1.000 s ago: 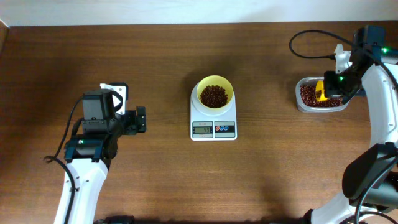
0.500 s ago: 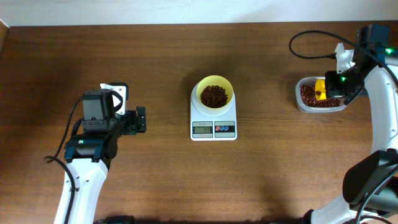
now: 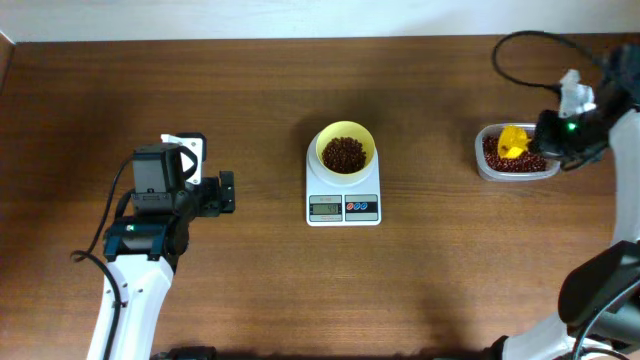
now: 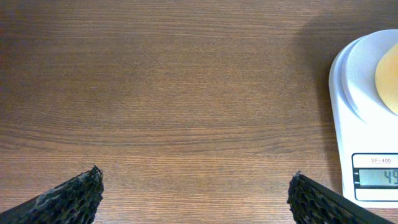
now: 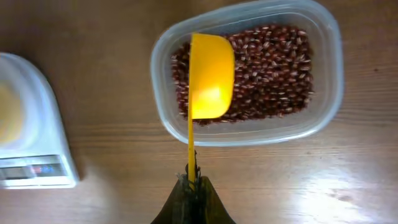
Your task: Scoop item into bowl and weigh 50g on scale
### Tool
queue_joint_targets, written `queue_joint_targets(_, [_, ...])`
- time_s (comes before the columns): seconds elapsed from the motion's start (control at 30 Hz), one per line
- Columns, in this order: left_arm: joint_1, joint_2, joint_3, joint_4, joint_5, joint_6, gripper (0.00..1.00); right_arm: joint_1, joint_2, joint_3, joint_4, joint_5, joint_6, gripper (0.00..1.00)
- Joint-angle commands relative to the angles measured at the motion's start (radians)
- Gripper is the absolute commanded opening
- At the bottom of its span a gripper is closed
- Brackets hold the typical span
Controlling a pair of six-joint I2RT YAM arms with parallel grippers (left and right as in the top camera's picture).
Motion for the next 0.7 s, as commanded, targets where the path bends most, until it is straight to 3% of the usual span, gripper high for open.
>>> queue_joint_targets(0.0, [0.005, 0.005, -0.003, 0.002, -0.007, 0.012, 0.99, -0.061, -0.028, 0.027, -0.002, -0.19, 0.006, 0.04])
queue_joint_targets(0.07, [0.005, 0.005, -0.003, 0.002, -0.007, 0.012, 0.99, -0.073, -0.028, 0.027, -0.019, -0.283, -0.067, 0.04])
queue_joint_targets(0.23, [0.005, 0.005, -0.003, 0.002, -0.007, 0.012, 0.99, -0.072, -0.028, 0.027, -0.019, -0.38, -0.072, 0.04])
queue_joint_targets(0.43, [0.005, 0.005, -0.003, 0.002, -0.007, 0.012, 0.99, -0.048, -0.028, 0.027, -0.016, -0.668, -0.068, 0.04])
queue_joint_targets(0.67, [0.005, 0.005, -0.003, 0.002, -0.007, 0.012, 0.99, 0.317, -0.026, 0.027, 0.158, -0.562, -0.068, 0.04])
